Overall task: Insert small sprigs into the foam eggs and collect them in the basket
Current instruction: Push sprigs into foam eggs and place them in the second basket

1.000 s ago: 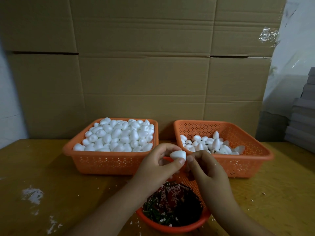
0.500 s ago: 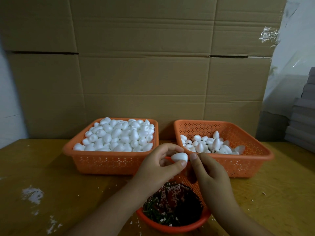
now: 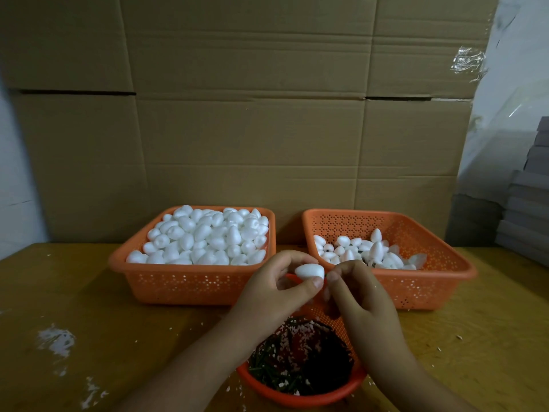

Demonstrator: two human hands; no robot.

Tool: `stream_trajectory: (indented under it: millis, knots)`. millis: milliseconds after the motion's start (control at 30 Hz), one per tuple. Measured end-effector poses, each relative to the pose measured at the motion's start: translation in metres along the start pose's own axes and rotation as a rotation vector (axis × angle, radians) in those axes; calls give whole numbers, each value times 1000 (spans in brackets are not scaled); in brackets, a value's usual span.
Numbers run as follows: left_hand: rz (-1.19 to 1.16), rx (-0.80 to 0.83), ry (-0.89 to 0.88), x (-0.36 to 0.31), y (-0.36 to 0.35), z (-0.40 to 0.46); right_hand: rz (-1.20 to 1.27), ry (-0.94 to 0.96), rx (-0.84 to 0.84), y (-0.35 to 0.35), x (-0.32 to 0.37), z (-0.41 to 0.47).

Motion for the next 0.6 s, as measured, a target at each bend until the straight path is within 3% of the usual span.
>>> stream_trajectory:
  millis: [600]
  knots:
    - [16,-3,28,0,-1,-1,0,24,-43,1,10,-4]
Point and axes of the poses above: each hand's wrist, its own z-axis towards the middle knuckle, its own y-axis out of the back of the hand, x = y × z, the point moved 4 cm from there along z, towards the middle knuckle, and after that the axes turned 7 degrees about -y, right-handed, at the moved point
